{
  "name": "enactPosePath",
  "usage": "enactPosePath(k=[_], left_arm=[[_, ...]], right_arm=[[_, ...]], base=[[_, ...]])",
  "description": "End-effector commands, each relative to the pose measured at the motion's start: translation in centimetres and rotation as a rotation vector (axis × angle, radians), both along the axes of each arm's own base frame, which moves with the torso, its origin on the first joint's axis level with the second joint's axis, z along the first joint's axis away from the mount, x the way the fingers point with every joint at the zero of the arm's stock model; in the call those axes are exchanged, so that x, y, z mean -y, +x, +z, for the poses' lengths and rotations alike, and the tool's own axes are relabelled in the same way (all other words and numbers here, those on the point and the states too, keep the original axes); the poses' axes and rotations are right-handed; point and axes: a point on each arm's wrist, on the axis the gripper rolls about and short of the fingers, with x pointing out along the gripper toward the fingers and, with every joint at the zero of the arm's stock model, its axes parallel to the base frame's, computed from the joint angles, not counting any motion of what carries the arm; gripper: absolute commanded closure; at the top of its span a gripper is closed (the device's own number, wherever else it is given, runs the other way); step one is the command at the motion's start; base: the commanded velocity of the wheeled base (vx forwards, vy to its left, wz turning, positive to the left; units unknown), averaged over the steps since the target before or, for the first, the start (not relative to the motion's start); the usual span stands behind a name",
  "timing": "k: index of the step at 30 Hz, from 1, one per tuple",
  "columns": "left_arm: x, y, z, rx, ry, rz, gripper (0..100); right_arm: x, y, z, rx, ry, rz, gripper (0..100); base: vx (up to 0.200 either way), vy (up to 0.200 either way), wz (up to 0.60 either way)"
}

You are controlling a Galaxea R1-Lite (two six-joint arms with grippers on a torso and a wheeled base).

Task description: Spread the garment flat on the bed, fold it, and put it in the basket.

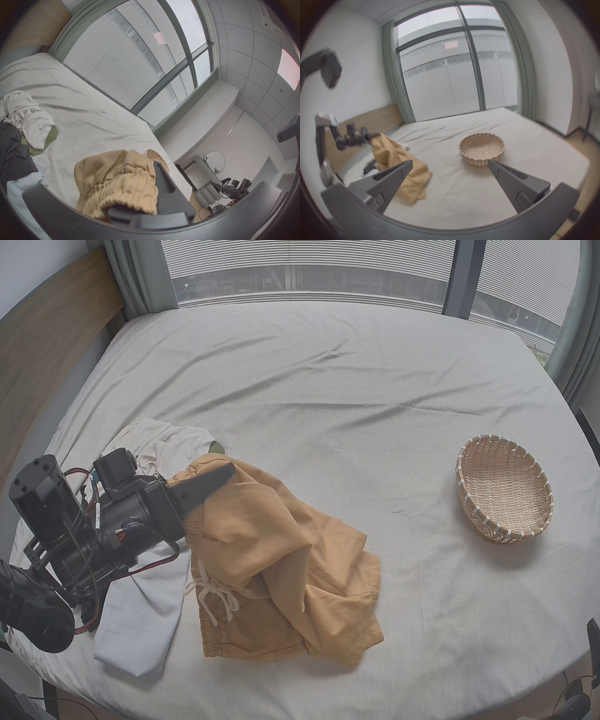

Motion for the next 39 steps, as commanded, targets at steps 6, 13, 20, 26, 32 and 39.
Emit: enactPosePath(k=[6, 13, 20, 26, 32, 39], left_arm=[[-0.3, 0.7, -0.4, 0.015, -0.007, 0.02, 100], [-0.1, 1.1, -0.7, 0.032, -0.015, 0.02, 100], [-0.2, 0.8, -0.8, 0.027, -0.013, 0.02, 100], [-0.4, 0.6, -1.0, 0.018, -0.009, 0.023, 100], [-0.6, 0.6, -1.2, 0.017, -0.007, 0.028, 100], [-0.8, 0.6, -1.0, 0.03, -0.012, 0.036, 100]], right_arm=[[-2.1, 6.8, 3.8, -0.288, 0.152, 0.298, 0], [-3.3, 10.0, 3.8, -0.36, 0.142, 0.317, 0], [-4.8, 14.4, 2.6, -0.452, 0.131, 0.305, 0], [-6.0, 17.5, 1.2, -0.502, 0.126, 0.303, 0], [-7.5, 19.0, -0.1, -0.554, 0.166, 0.341, 0], [-9.0, 21.7, -3.1, -0.657, 0.208, 0.331, 0]], base=[[0.0, 0.0, 0.0], [0.0, 0.0, 0.0], [0.0, 0.0, 0.0], [0.0, 0.0, 0.0], [0.0, 0.0, 0.0], [0.0, 0.0, 0.0]])
